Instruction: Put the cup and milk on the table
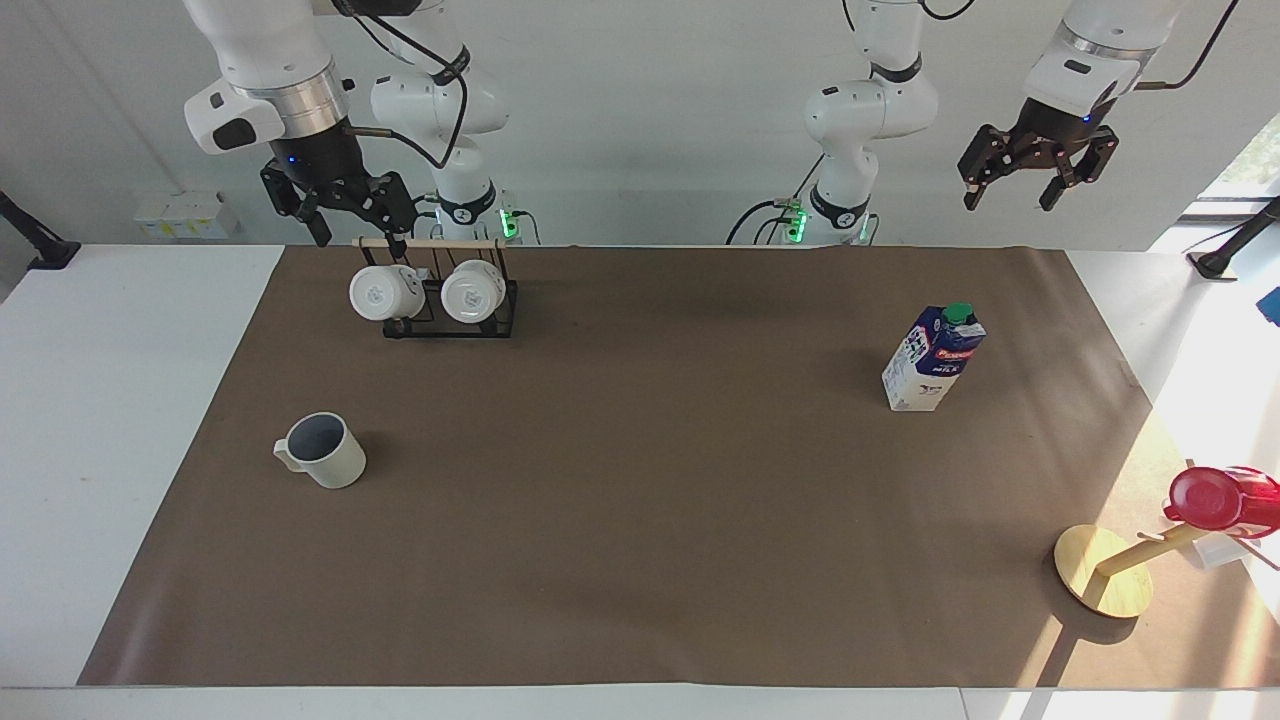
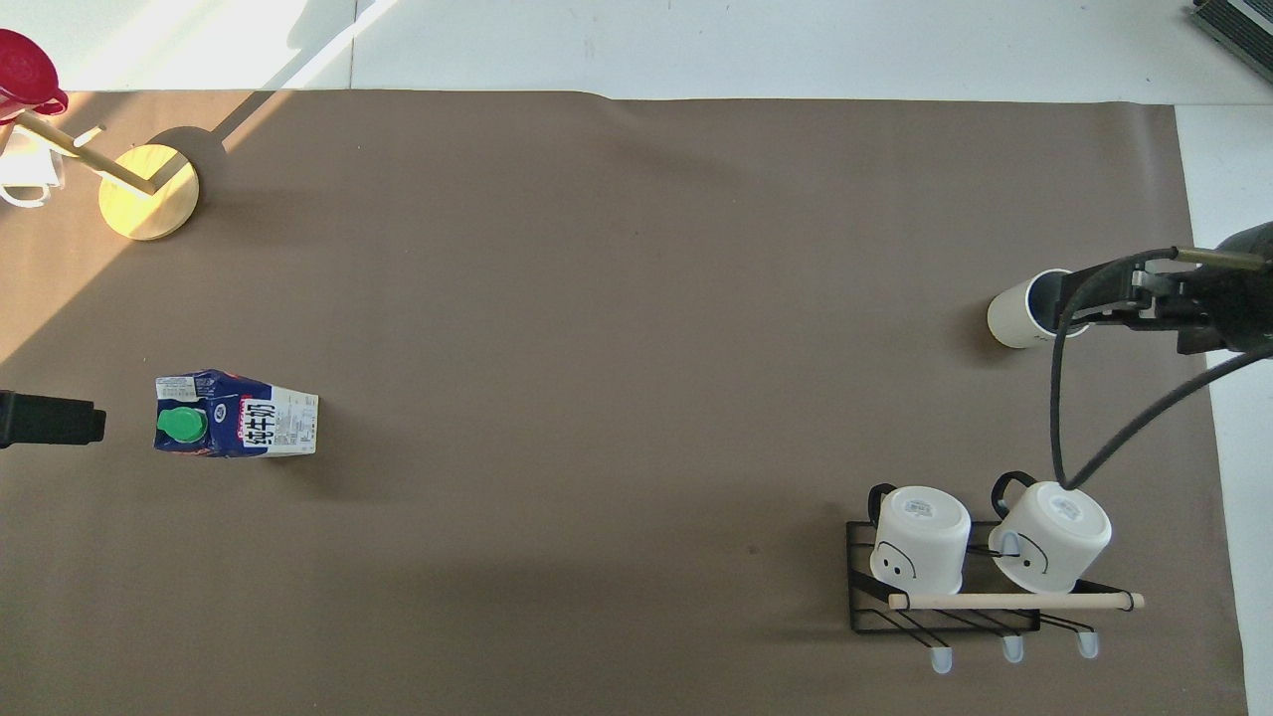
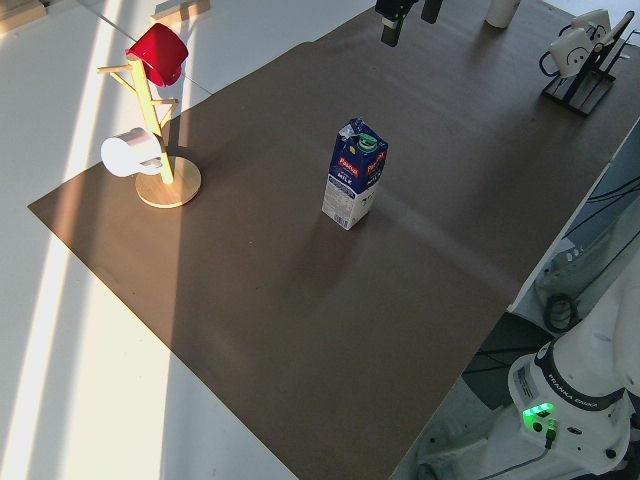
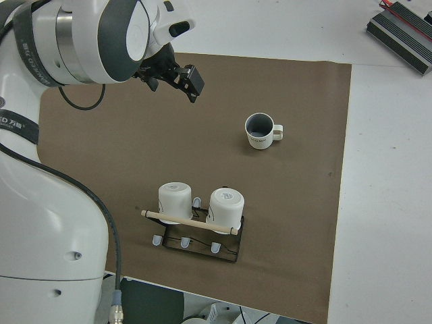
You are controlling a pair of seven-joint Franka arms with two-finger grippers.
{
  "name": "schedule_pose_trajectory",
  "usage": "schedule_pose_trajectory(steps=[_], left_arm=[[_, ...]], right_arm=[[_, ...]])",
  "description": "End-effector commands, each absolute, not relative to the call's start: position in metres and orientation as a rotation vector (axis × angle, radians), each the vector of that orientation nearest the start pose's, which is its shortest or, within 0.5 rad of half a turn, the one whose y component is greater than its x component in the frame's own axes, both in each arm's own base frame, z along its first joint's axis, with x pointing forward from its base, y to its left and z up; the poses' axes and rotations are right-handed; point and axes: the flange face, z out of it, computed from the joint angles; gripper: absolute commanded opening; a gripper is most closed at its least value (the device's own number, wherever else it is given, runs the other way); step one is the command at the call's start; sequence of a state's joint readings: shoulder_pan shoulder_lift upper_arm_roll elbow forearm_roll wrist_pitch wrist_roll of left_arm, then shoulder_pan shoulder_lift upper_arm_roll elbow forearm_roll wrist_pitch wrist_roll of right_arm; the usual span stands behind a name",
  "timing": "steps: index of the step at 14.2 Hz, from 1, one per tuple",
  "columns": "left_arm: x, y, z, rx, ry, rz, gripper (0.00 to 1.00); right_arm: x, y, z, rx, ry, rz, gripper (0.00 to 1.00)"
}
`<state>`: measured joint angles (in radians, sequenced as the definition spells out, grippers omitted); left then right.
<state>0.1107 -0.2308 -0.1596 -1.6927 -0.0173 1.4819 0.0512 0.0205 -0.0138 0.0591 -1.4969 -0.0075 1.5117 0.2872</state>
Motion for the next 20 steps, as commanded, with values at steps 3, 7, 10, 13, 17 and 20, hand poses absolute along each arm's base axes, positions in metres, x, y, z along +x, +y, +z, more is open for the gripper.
schedule_pose_trajectory(steps=[3, 7, 10, 13, 17, 20], left_arm=[[0.470, -0.038, 0.685, -3.145, 0.176, -0.029, 1.00], [0.469, -0.037, 0.685, -3.145, 0.164, -0.027, 1.00], [0.469, -0.037, 0.686, -3.144, 0.157, -0.029, 1.00], [0.469, -0.036, 0.685, -3.146, 0.155, -0.025, 1.00], [0.470, -0.026, 0.686, -3.148, 0.121, -0.028, 1.00], [0.470, -0.025, 0.685, -3.148, 0.119, -0.025, 1.00]], right_arm=[[0.540, 0.037, 0.661, -3.125, 0.367, -0.093, 1.00], [0.541, 0.033, 0.661, -3.121, 0.388, -0.092, 1.00], [0.541, 0.034, 0.662, -3.117, 0.383, -0.093, 1.00], [0.541, 0.034, 0.662, -3.117, 0.383, -0.093, 1.00], [0.541, 0.034, 0.662, -3.116, 0.387, -0.093, 1.00], [0.541, 0.035, 0.661, -3.117, 0.385, -0.093, 1.00]])
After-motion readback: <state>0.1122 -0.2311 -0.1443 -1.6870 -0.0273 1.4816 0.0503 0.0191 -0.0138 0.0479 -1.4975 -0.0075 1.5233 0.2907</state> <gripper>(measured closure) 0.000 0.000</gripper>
